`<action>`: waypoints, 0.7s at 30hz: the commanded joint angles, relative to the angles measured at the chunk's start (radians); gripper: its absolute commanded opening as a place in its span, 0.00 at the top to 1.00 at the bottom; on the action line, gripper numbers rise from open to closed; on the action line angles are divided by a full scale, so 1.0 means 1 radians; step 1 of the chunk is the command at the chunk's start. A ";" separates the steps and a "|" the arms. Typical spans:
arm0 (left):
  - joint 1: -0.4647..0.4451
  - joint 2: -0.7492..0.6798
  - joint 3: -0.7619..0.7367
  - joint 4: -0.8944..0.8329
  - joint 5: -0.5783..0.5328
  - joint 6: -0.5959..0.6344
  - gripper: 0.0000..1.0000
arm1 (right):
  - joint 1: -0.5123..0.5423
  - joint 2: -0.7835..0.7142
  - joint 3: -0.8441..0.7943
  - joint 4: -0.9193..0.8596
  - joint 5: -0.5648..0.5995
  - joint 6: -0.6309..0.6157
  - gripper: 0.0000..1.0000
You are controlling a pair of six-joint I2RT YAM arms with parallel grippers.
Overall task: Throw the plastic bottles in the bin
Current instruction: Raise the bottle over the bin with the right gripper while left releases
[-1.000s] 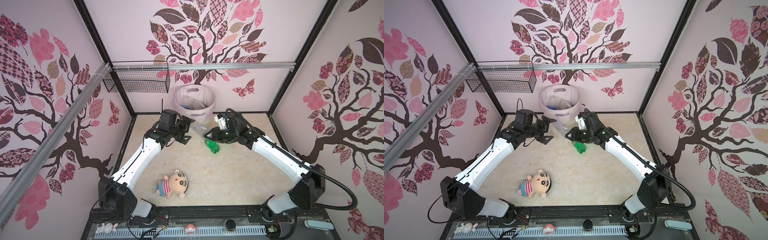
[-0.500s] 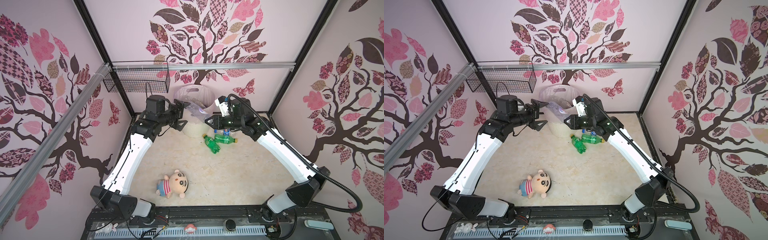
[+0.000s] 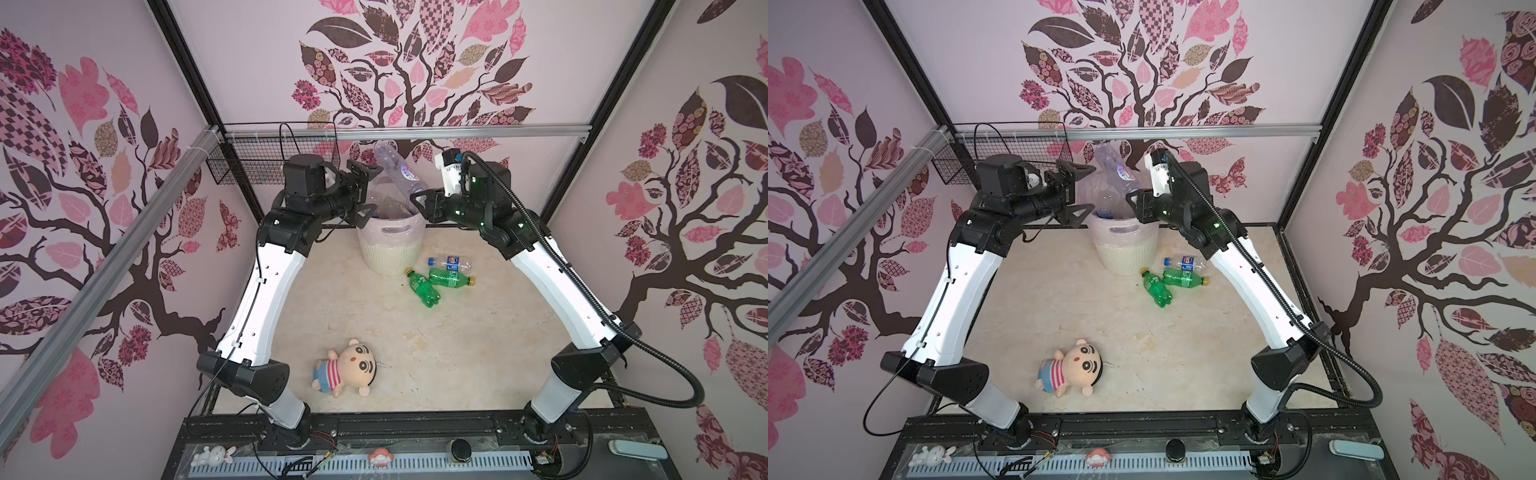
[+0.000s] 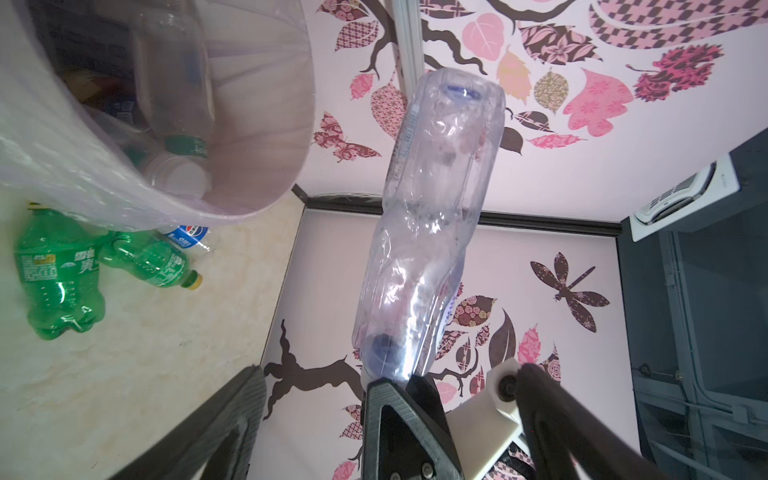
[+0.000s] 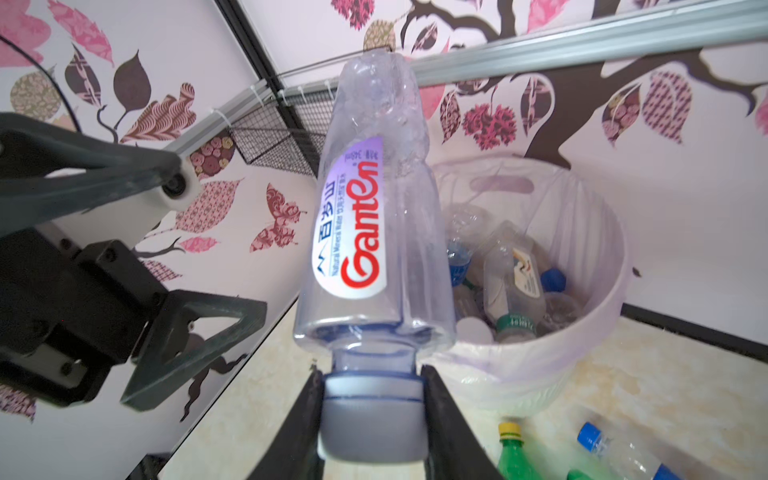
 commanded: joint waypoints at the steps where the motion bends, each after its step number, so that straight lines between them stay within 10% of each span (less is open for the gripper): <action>1: 0.008 0.026 0.079 -0.020 0.018 0.030 0.03 | -0.009 0.055 0.125 0.037 0.078 -0.035 0.78; 12: 0.024 0.028 0.098 -0.005 0.042 0.030 0.03 | -0.009 0.033 0.206 0.286 0.232 -0.120 0.73; 21: 0.063 0.005 0.030 -0.003 0.066 0.028 0.03 | -0.043 0.203 0.198 0.137 0.239 -0.029 0.69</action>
